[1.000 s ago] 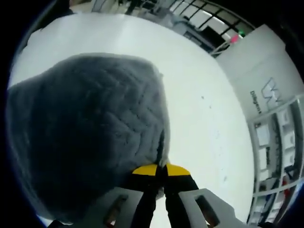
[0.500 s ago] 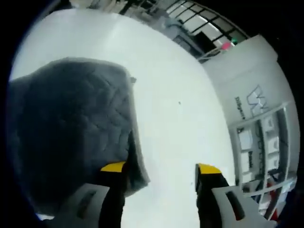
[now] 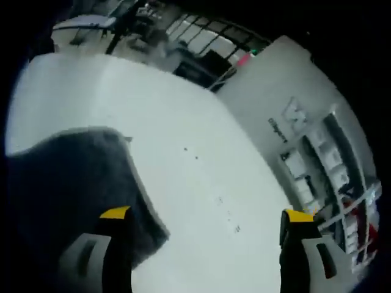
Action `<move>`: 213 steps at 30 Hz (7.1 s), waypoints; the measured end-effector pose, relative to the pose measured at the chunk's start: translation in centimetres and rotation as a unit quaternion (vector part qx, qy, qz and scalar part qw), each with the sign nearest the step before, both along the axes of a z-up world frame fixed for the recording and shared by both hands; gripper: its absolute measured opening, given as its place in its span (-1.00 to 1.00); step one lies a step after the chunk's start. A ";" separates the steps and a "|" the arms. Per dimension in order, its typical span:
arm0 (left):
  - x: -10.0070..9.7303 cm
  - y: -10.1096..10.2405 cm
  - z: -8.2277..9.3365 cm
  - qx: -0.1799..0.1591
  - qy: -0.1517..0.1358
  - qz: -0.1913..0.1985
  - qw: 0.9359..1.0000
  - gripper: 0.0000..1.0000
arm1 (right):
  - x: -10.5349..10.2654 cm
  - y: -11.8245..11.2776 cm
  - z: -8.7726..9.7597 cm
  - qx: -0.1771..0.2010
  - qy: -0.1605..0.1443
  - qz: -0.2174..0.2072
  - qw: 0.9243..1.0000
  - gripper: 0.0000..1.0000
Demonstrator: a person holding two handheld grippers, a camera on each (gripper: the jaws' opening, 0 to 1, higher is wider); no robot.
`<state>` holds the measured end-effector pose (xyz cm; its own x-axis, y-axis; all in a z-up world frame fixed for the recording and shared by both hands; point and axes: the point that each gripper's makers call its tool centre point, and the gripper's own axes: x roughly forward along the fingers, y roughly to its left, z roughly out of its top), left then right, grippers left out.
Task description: Open the folded towel by lifting each exposed corner and separating the folded layers until the towel lies flat within the target outline without major curled edges
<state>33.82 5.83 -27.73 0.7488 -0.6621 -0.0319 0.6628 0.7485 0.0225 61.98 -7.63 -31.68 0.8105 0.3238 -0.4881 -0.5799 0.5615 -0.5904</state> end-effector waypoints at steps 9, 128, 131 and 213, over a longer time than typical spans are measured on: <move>0.5 1.7 -0.3 -0.001 0.002 0.027 1.000 1.00 | -2.5 -2.3 2.2 0.124 -0.020 -0.064 0.990 1.00; -3.0 9.5 -3.4 0.049 0.000 0.094 0.994 1.00 | -35.3 7.1 -0.4 -0.078 -0.315 0.172 0.930 1.00; -3.1 9.5 -3.4 0.049 0.001 0.093 0.994 1.00 | -35.0 7.6 -0.7 -0.076 -0.316 0.175 0.929 1.00; -3.4 9.7 -3.9 0.034 0.019 0.083 0.996 1.00 | -33.0 11.5 -4.2 -0.137 -0.290 0.211 0.924 -0.42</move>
